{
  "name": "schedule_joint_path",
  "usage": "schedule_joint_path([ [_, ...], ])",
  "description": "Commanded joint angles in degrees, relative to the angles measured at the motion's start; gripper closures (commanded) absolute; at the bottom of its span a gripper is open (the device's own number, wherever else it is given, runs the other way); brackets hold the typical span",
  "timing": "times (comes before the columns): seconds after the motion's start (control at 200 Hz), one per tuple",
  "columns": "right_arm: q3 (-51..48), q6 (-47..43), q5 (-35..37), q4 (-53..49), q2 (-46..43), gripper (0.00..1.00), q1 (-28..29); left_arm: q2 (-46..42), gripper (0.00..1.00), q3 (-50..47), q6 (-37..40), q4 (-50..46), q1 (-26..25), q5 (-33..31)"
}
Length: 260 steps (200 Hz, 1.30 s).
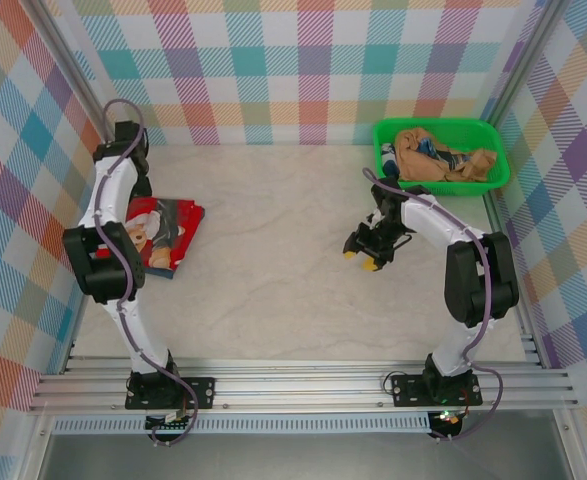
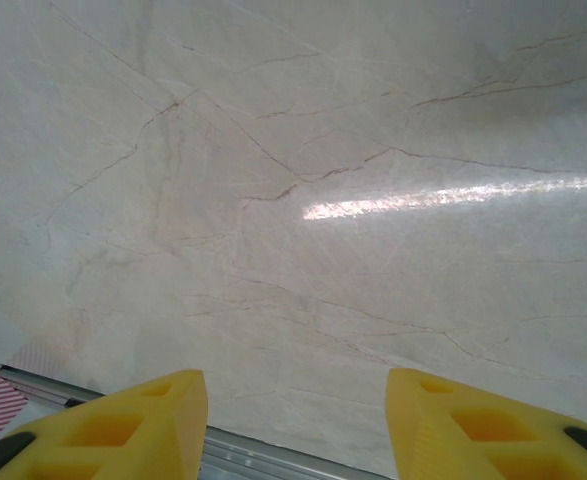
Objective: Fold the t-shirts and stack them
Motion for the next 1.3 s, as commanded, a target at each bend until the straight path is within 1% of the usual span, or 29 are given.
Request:
schedule_joint_path([
  [0.0, 0.67, 0.93, -1.77, 1.2, 0.16, 0.5, 0.38, -1.61, 0.37, -4.75, -7.3, -4.15, 1.7, 12.19],
  [0.045, 0.63, 1.34, -1.99, 1.62, 0.05, 0.5, 0.5, -1.22, 0.42, -6.66, -8.35, -3.54, 2.79, 14.78],
  [0.12, 0.46, 1.87, -2.12, 2.23, -0.21, 0.5, 0.55, 1.59, 0.51, -8.62, -9.86, -3.58, 5.84, 20.87],
  [0.17, 0.12, 2.13, -2.19, 2.68, -0.51, 0.5, 0.59, 3.44, 0.54, -9.7, -10.04, -3.41, 6.79, 24.4],
  [0.19, -0.05, 2.27, -2.21, 2.82, -0.59, 0.5, 0.58, 4.04, 0.54, -10.1, -10.13, -3.36, 6.81, 25.57],
  [0.205, -0.13, 2.4, -2.17, 2.93, -0.69, 0.5, 0.63, 4.4, 0.54, -10.4, -10.22, -3.25, 8.27, 26.61],
  [0.22, -0.31, 2.48, -2.21, 3.0, -0.83, 0.5, 0.66, 4.64, 0.53, -10.78, -10.31, -3.05, 8.57, 27.35],
  [0.335, -1.67, 3.04, -2.15, 3.98, -1.55, 0.5, 0.67, 3.84, 0.5, -15.86, -12.68, 0.71, 8.65, 33.1],
  [0.555, -2.34, 4.09, -2.69, 5.33, -1.75, 0.5, 0.7, 3.79, 0.48, -24.56, -23.15, 9.89, 8.52, 39.16],
  [0.625, -2.21, 4.15, -2.48, 5.12, -1.81, 0.5, 0.72, 3.33, 0.48, -24.8, -26.36, 9.5, 8.04, 37.59],
  [0.69, -2.19, 4.21, -1.97, 4.9, -1.96, 0.5, 0.74, 1.48, 0.48, -25.66, -28.23, 8.04, 7.95, 33.38],
  [0.795, -2.36, 4.44, -1.19, 4.91, -2.82, 0.5, 0.72, -3.65, 0.48, -29.48, -27.41, 9.18, 8.21, 29.06],
  [0.865, -2.53, 4.65, -1.11, 5.22, -3.28, 0.5, 0.68, -4.85, 0.45, -29.9, -24.36, 9.76, 8.21, 28.45],
  [0.91, -2.69, 4.69, -1.21, 5.46, -3.55, 0.5, 0.69, -4.62, 0.44, -29.3, -22.17, 10.02, 8.3, 29.4],
  [1.0, -3.13, 4.74, -1.48, 5.66, -3.86, 0.5, 0.7, -3.18, 0.43, -26.46, -18.41, 9.75, 8.22, 30.12],
  [1.07, -3.46, 4.74, -1.66, 5.61, -4.09, 0.5, 0.74, -1.34, 0.43, -24.11, -16.09, 9.12, 8.27, 29.0],
  [1.17, -3.66, 4.49, -1.7, 5.05, -4.65, 0.49, 0.68, 2.37, 0.42, -20.51, -14.17, 8.68, 8.2, 29.04],
  [1.295, -4.01, 4.02, -1.2, 3.86, -5.71, 0.5, 0.69, 6.23, 0.42, -16.12, -15.25, 8.26, 8.39, 30.05],
])
